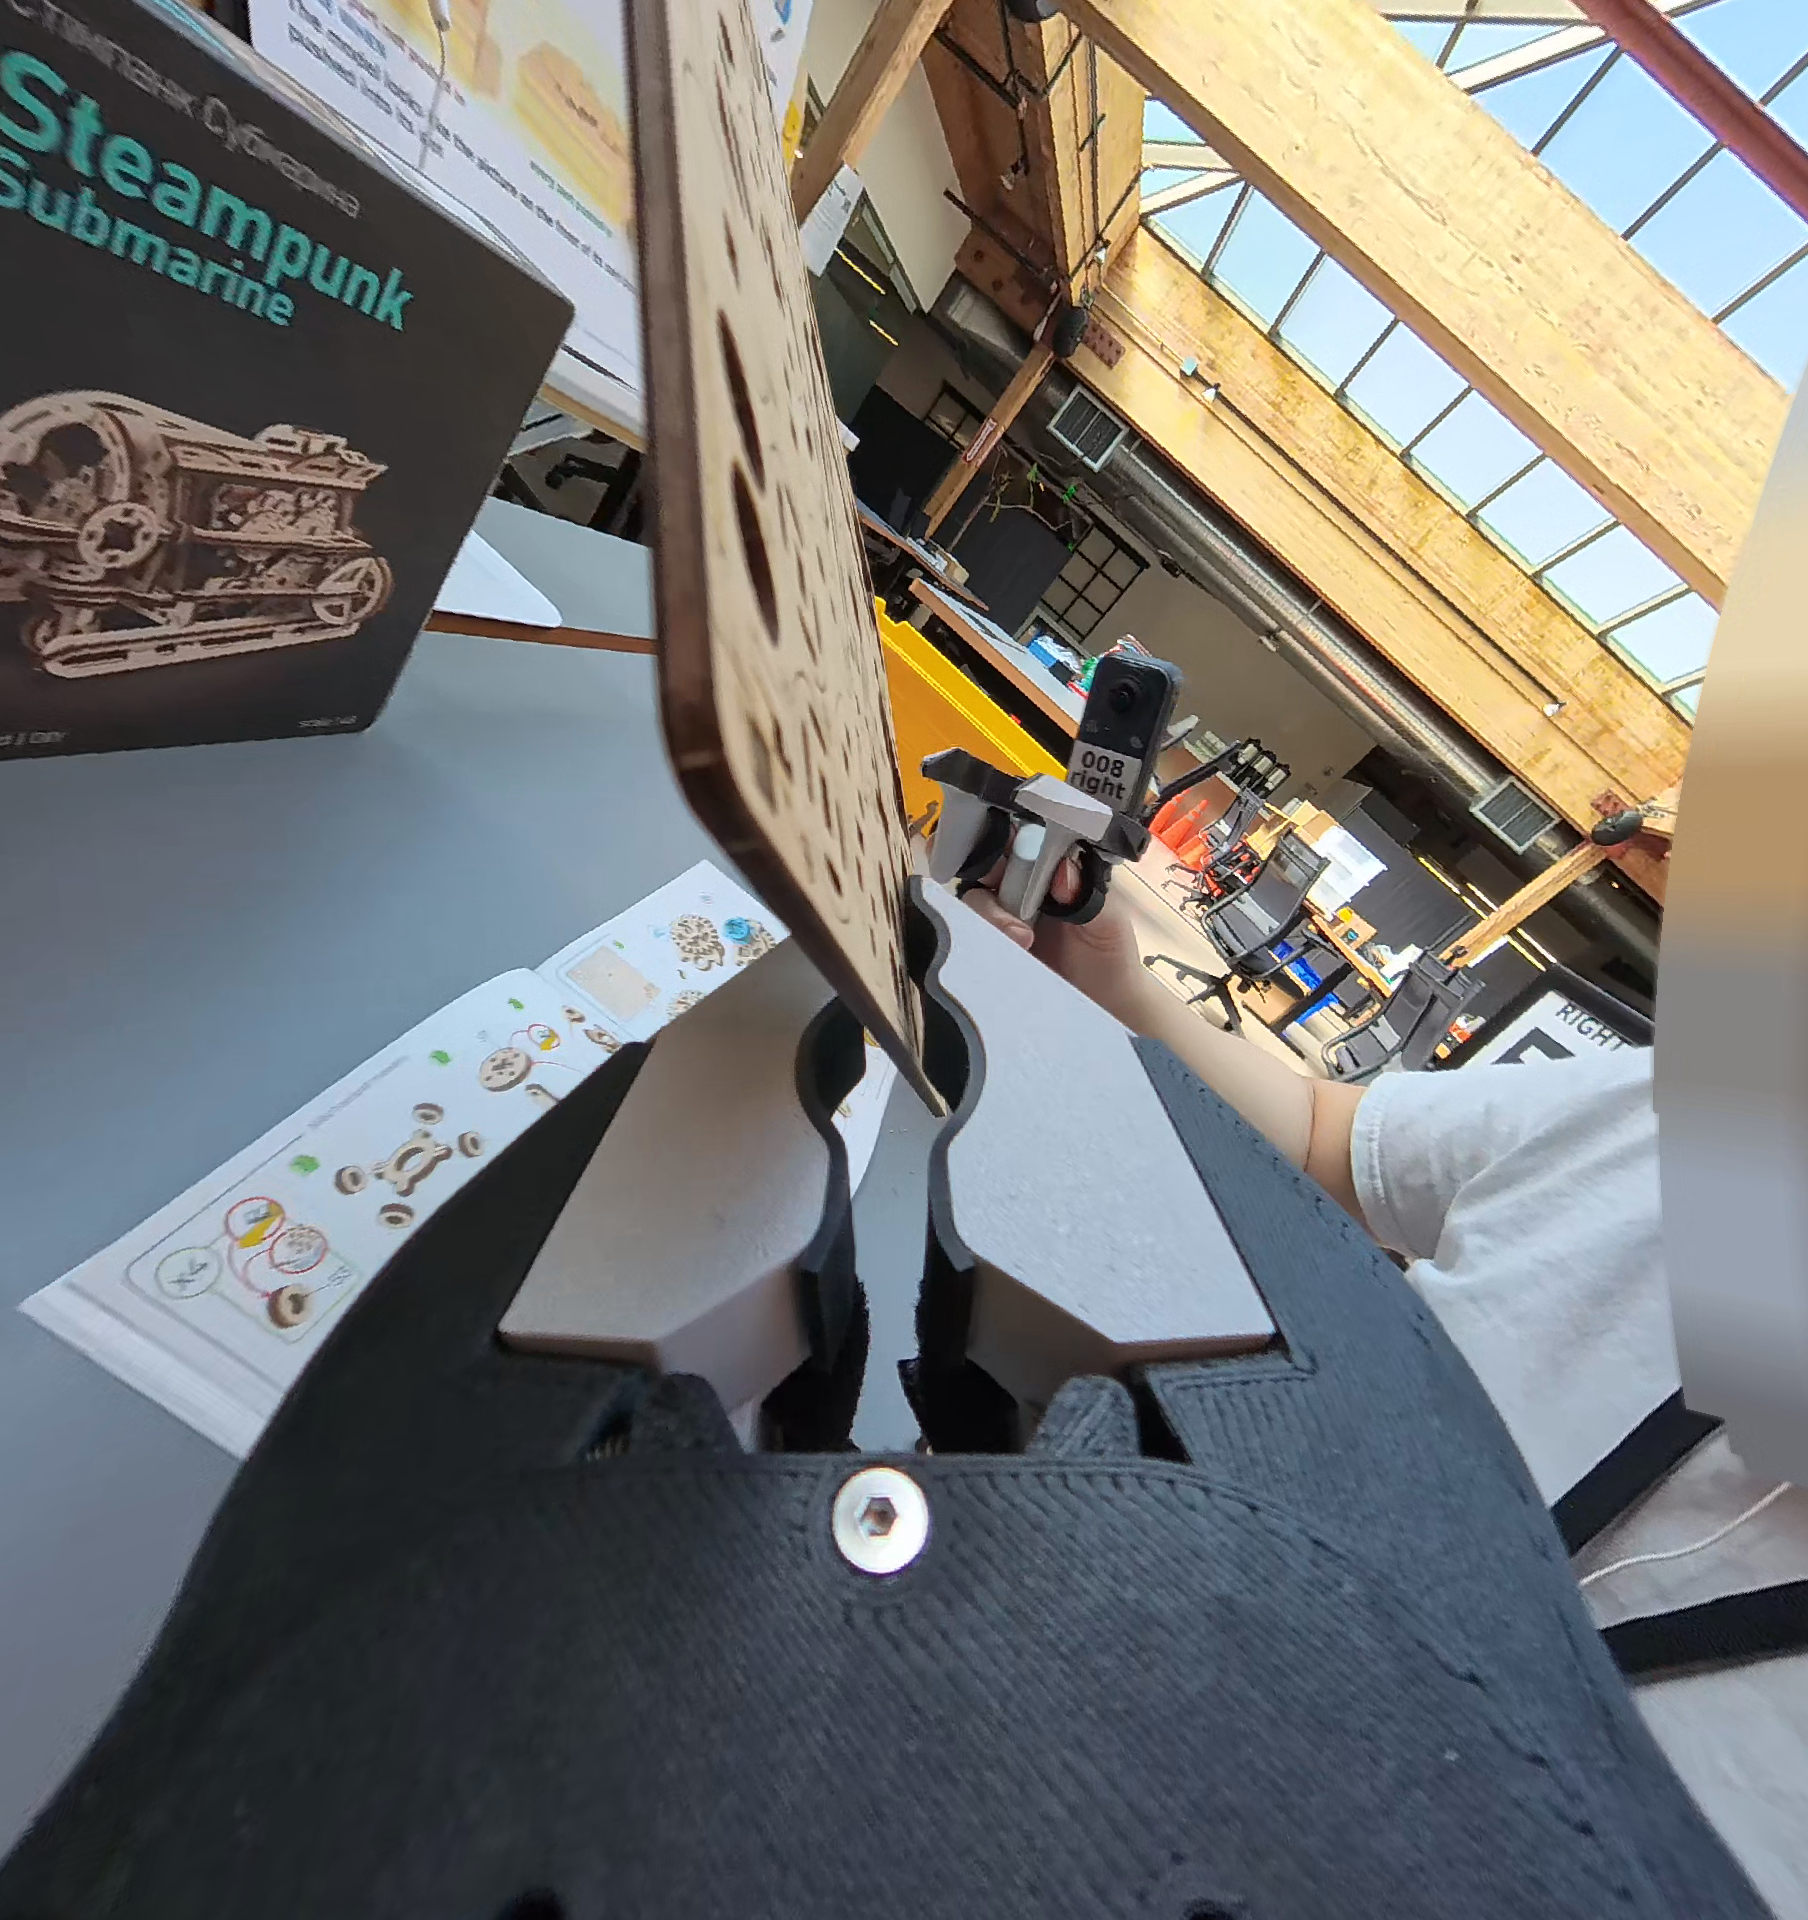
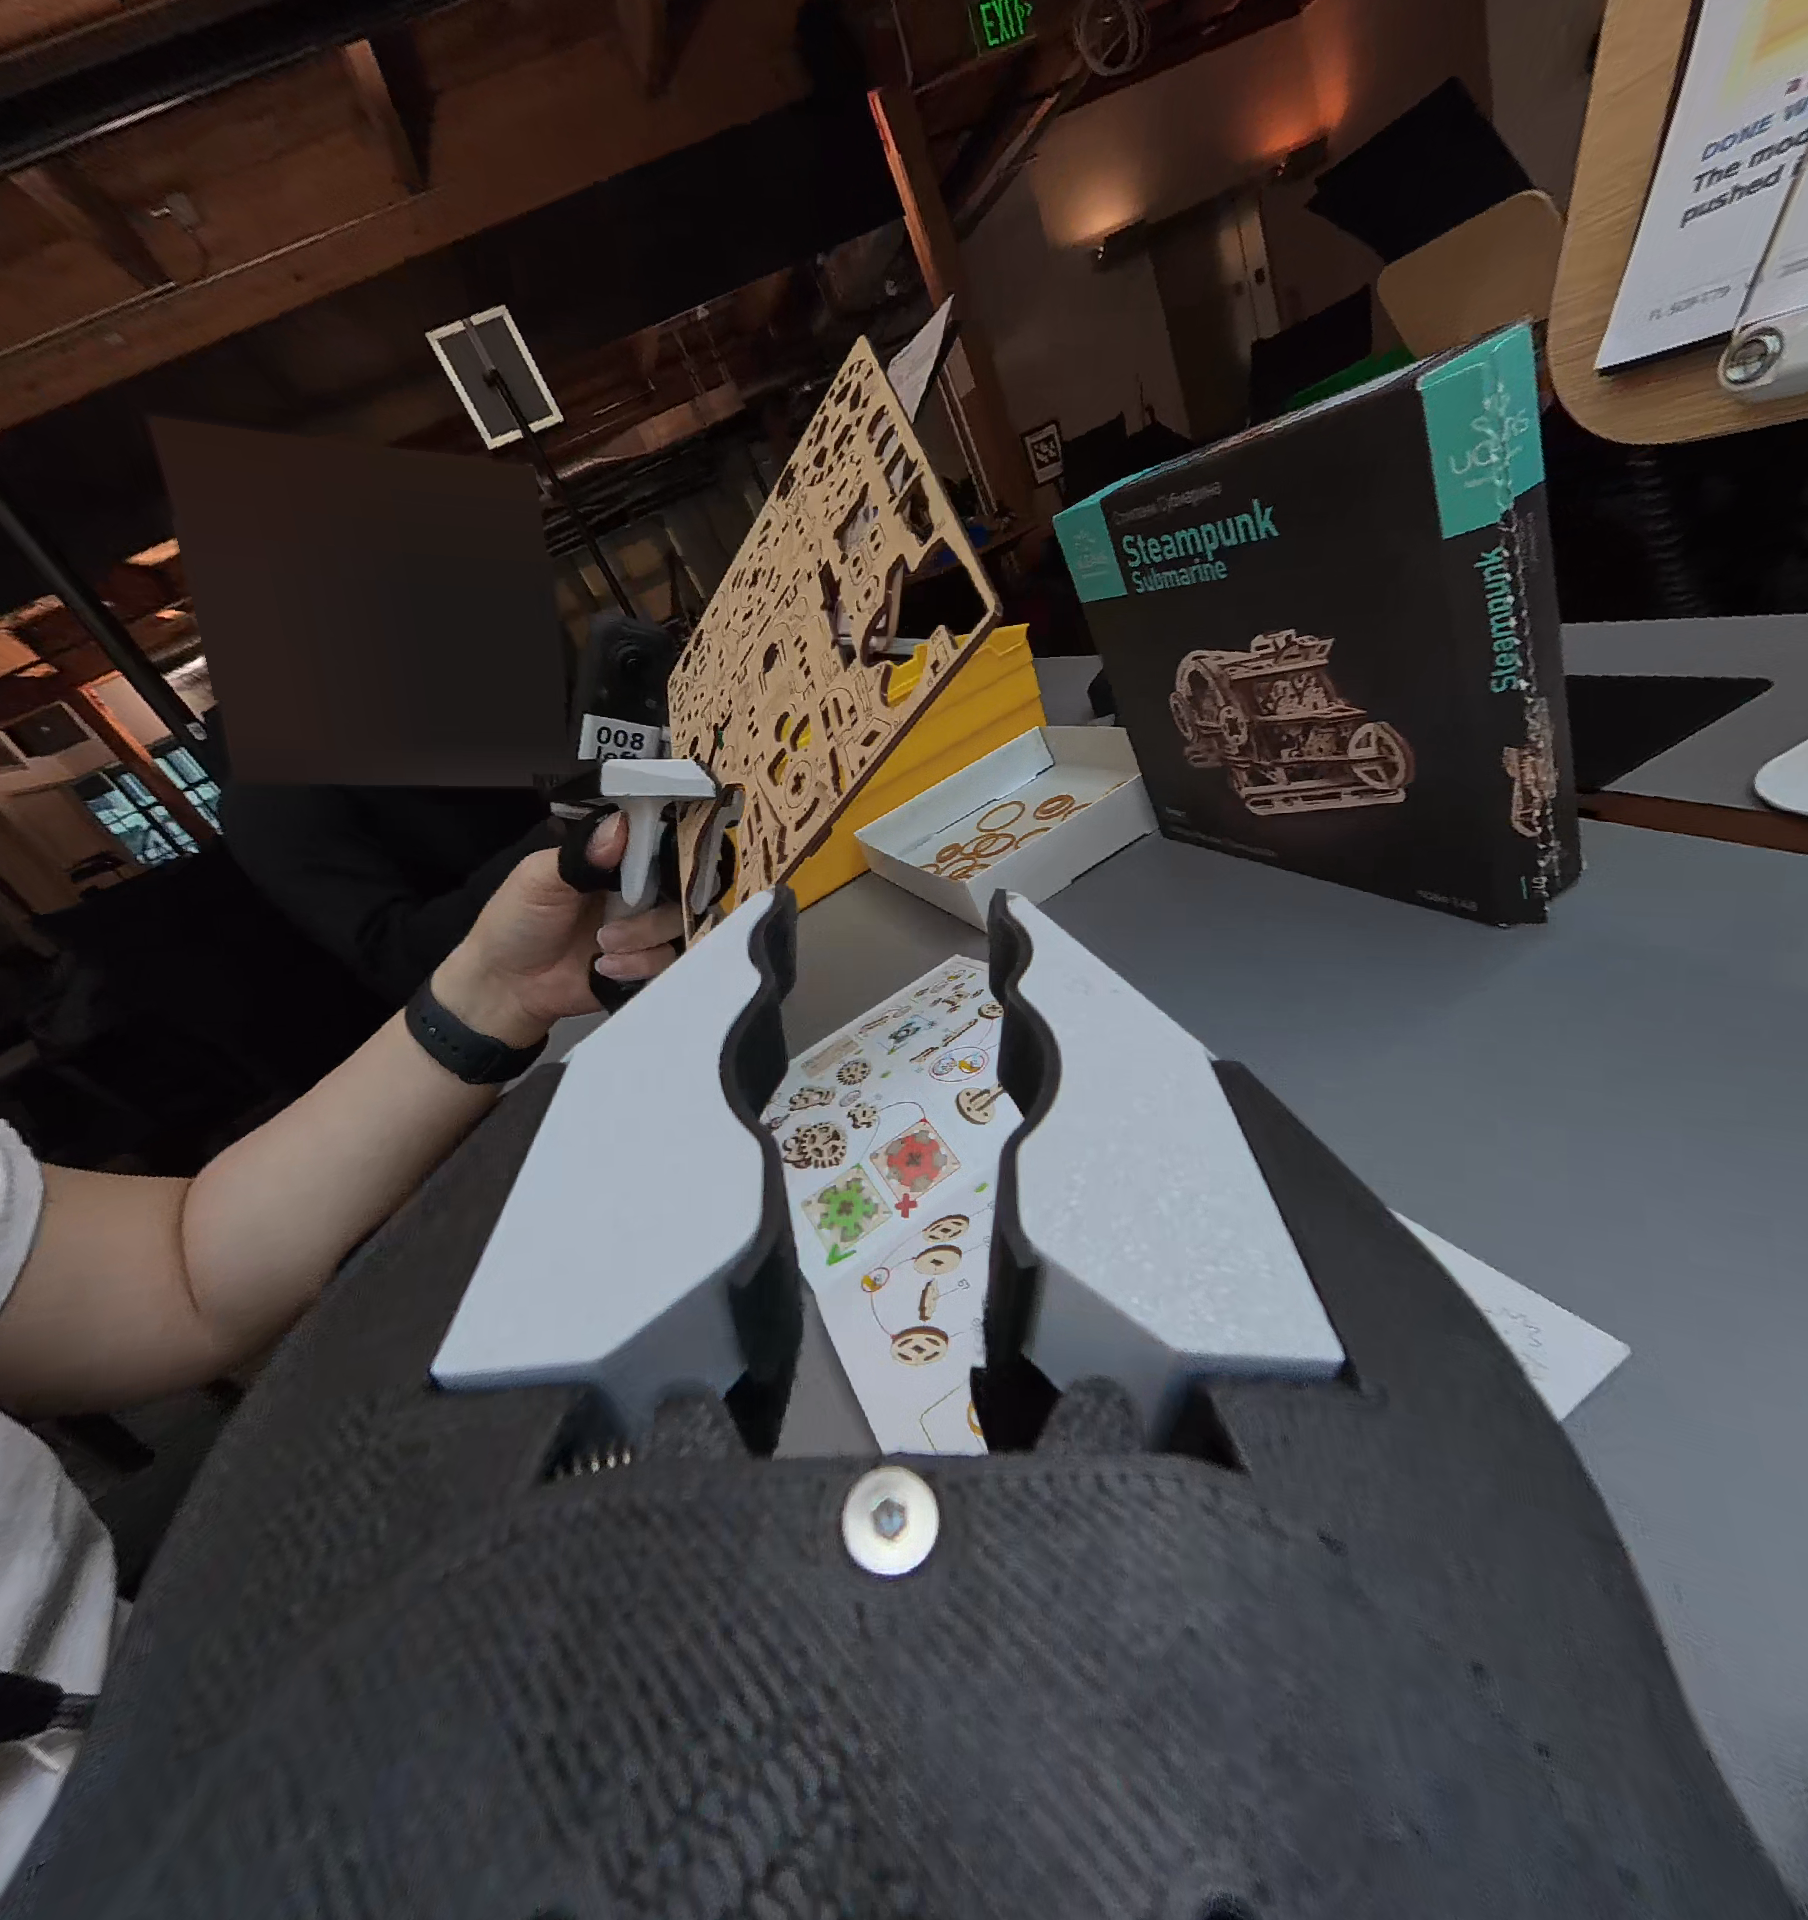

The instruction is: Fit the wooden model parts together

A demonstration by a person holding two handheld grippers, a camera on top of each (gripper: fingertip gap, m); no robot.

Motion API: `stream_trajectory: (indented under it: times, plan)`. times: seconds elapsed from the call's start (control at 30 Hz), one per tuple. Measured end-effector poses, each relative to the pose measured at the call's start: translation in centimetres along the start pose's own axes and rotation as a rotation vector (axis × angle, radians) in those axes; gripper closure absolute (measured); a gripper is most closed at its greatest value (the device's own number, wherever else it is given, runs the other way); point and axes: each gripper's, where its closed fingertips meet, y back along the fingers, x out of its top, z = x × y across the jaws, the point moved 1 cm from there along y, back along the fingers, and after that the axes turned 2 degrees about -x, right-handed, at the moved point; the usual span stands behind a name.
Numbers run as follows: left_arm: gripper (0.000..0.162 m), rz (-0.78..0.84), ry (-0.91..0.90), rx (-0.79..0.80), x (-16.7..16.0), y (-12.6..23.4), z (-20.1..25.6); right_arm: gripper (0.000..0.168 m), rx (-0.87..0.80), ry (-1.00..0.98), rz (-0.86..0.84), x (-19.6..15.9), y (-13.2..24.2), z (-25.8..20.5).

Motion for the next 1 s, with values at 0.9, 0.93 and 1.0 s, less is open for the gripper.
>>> stream_trajectory:
  times: [0.9, 0.93, 1.0]
  plan:
    - [0.122, 0.005, -0.069, -0.182, -2.6, -5.8, 5.5, 0.167, 0.376, -0.392, -0.103, -1.2, -1.1, -5.3]
    - [0.111, 0.013, -0.072, -0.183, -2.2, -5.6, 5.7, 0.168, 0.384, -0.386, -0.126, -1.0, -0.9, -5.2]
    - [0.104, 0.036, -0.077, -0.193, -1.3, -4.9, 6.1, 0.168, 0.420, -0.386, -0.180, -0.7, -0.2, -5.3]
